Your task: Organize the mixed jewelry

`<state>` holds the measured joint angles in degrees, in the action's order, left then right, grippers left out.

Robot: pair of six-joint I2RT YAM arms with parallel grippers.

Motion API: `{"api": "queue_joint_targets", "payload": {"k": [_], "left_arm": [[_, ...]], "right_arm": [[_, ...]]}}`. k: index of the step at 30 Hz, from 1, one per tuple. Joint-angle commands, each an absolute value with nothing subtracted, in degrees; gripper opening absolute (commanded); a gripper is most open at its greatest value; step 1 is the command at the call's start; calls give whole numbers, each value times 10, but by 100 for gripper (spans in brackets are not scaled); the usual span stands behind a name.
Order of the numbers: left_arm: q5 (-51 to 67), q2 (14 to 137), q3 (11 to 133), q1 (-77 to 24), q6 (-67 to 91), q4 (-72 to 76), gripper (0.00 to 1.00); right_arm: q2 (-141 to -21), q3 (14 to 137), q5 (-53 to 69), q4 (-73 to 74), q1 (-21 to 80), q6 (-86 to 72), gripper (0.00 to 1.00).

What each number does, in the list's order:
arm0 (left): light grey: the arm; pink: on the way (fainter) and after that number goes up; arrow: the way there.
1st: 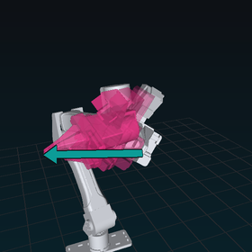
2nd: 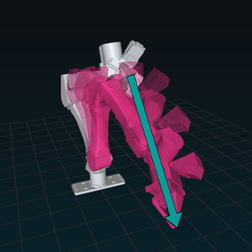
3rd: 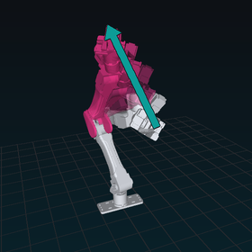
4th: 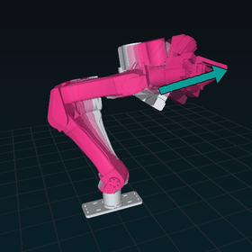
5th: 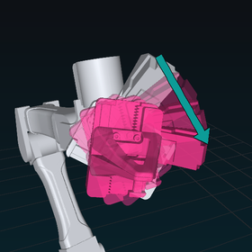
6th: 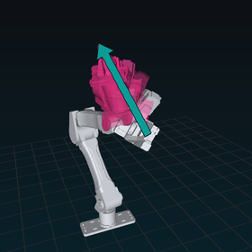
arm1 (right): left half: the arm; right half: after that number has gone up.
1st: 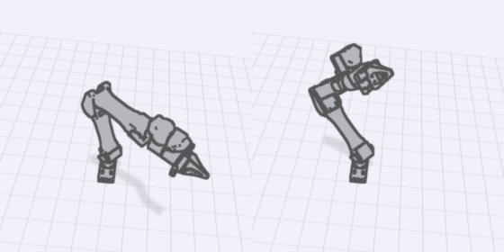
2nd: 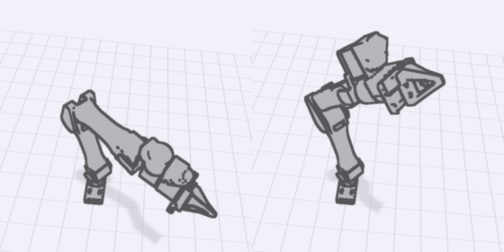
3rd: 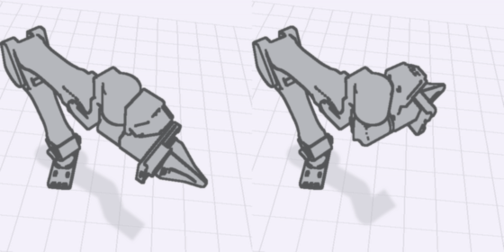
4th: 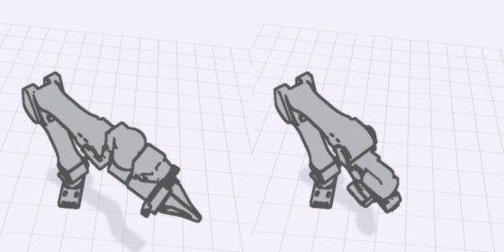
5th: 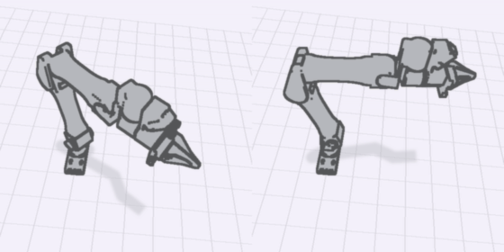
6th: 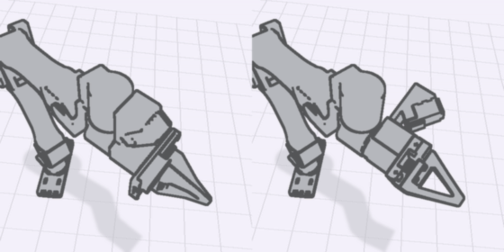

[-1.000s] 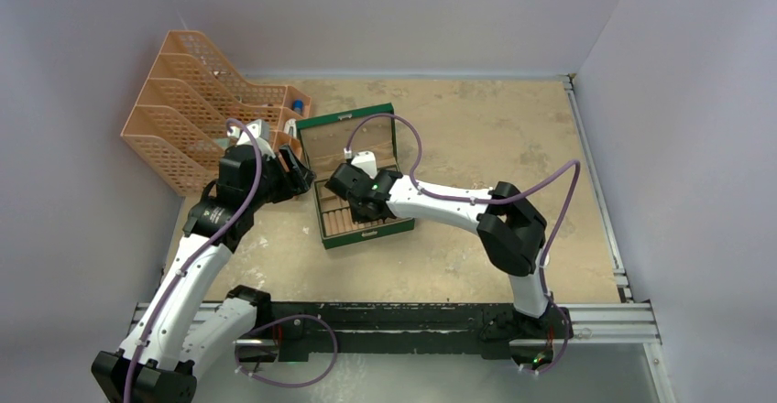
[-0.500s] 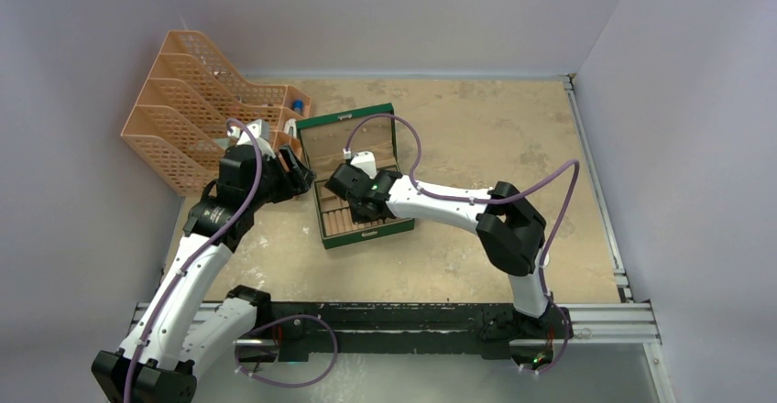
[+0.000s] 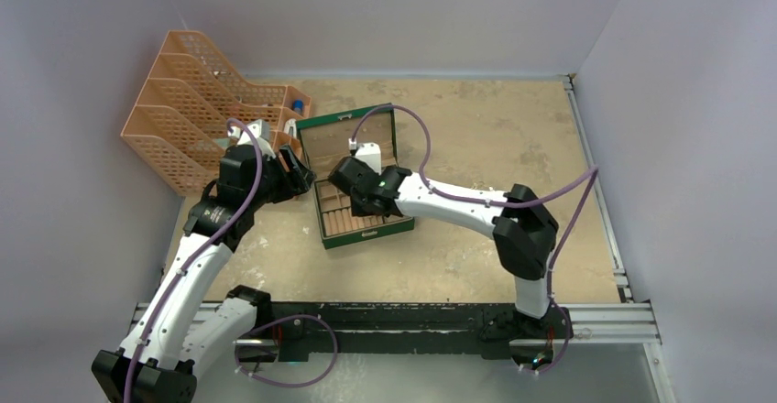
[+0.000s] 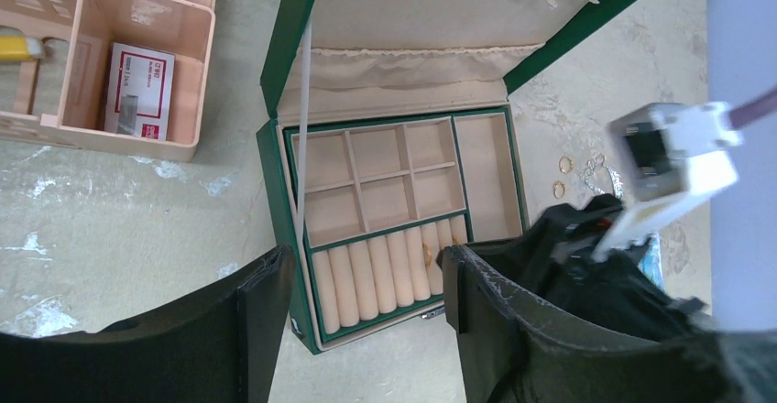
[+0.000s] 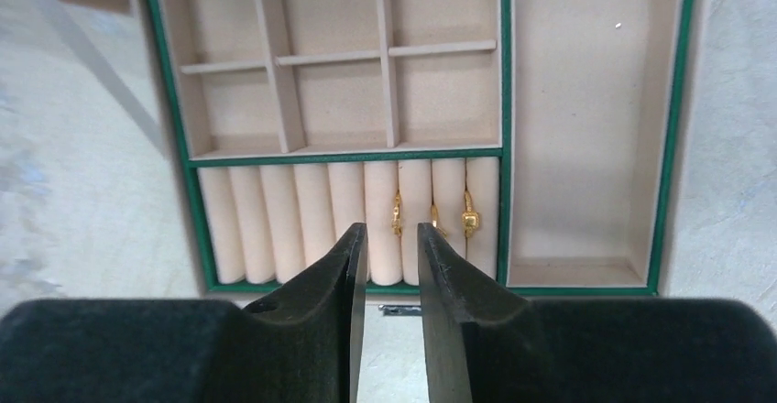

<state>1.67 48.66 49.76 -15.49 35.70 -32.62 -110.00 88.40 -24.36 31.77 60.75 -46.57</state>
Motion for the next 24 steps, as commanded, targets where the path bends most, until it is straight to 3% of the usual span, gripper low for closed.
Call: {"api": "queue_joint_targets", "payload": {"k": [1,9,17,24], "left_arm": [[18,483,499,-151,349,-318,61],[49,481,498,-151,345,-309,63],[116,476,490,-151,332,-278,70],[129,480,489,-151,330,-273,73]], "right_arm": [[-1037,889,-300,305,607,-504,30],[-961,820,-354,316,561,-581,30],[-816,628,-313,250,411,-607,30],[-825,571,-276,202,308,-560,30]]}}
